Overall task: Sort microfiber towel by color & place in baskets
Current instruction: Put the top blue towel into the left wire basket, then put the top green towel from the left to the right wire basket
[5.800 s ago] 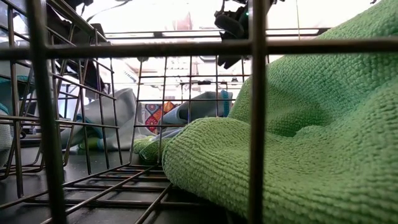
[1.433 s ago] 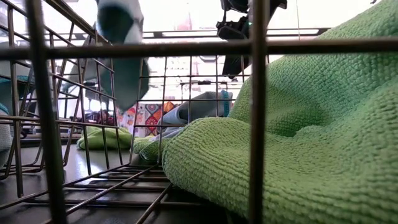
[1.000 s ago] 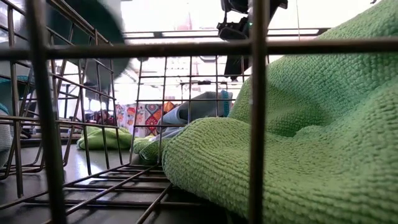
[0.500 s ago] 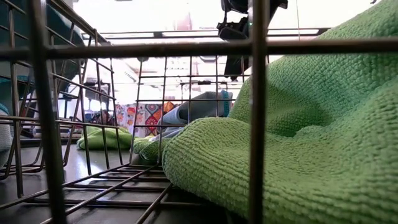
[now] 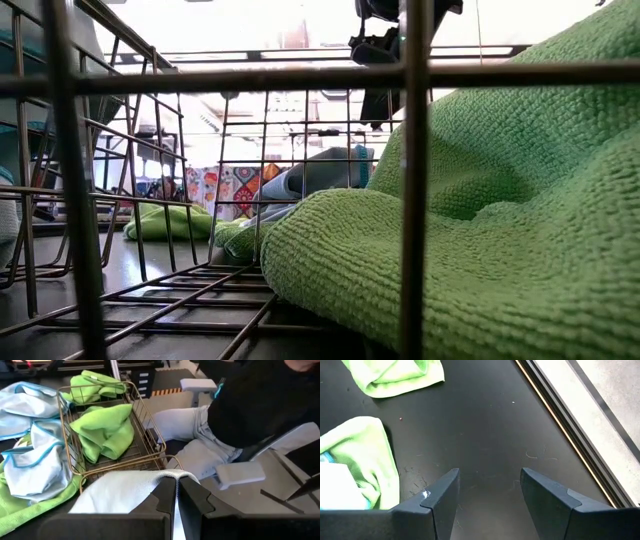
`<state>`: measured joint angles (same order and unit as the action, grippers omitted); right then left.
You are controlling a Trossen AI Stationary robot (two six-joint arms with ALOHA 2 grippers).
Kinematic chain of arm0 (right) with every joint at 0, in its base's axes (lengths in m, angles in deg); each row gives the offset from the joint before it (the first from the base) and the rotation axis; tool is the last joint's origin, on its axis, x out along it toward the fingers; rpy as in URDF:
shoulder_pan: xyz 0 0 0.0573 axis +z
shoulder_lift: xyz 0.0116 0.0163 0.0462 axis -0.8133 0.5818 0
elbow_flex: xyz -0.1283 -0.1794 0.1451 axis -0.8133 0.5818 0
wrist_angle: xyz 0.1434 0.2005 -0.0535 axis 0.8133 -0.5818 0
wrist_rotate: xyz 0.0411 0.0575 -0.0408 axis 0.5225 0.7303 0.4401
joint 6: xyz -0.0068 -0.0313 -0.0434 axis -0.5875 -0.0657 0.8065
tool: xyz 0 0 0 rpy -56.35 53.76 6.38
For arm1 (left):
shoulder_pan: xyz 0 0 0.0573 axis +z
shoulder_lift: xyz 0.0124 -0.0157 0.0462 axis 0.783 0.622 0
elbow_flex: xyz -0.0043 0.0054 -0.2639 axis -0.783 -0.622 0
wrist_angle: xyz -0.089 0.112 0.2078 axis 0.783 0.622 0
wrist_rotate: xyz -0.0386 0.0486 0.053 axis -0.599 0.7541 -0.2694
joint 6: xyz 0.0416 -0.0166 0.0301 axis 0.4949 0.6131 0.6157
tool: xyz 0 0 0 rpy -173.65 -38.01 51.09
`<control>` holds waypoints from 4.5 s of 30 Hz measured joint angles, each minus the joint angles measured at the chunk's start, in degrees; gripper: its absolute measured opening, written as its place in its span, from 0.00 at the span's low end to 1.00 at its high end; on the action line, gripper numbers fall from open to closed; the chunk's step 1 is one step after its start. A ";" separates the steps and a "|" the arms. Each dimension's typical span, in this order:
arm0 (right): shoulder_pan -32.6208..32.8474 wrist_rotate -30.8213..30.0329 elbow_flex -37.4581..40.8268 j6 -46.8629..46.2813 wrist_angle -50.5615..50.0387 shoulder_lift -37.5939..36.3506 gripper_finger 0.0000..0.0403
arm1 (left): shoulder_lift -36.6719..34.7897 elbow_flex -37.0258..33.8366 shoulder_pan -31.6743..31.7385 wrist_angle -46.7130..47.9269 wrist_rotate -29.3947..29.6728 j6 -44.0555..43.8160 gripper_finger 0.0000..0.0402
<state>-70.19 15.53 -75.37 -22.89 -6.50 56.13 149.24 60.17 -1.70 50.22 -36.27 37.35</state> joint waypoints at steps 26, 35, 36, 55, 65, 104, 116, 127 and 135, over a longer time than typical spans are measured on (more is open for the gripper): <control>0.02 0.00 0.00 -0.14 -0.11 0.00 0.51 | 8.95 17.52 0.00 8.69 -1.98 2.85 0.00; 0.00 0.02 0.00 -0.75 -0.44 0.00 0.51 | 13.39 17.59 0.00 15.60 0.28 -4.84 0.00; 0.02 0.02 0.00 -0.75 -0.44 0.00 0.51 | 13.65 17.59 0.00 16.45 0.71 -5.76 0.00; 0.02 0.02 0.00 -0.58 -0.42 0.00 0.51 | 15.74 17.57 0.02 24.26 3.58 -12.89 0.00; 0.02 0.02 0.00 -0.57 -0.42 0.00 0.51 | 19.33 17.49 0.11 34.58 1.53 -17.11 0.00; 0.02 0.50 0.00 0.96 -0.33 0.00 0.51 | 15.60 20.46 0.16 27.47 32.02 -2.85 0.17; 0.02 0.50 0.00 0.95 0.17 0.00 0.51 | 2.91 6.73 0.17 20.62 35.24 0.80 0.17; 0.02 0.50 0.00 0.95 1.86 0.00 0.51 | -18.12 -24.80 0.17 -5.70 34.97 10.84 0.17; 0.00 0.50 0.00 0.95 1.86 0.00 0.51 | -32.84 -35.17 0.17 -16.15 36.05 21.34 0.17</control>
<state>-70.19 16.04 -75.37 -21.94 -4.64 56.12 116.40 25.00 -1.52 34.07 -0.23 58.68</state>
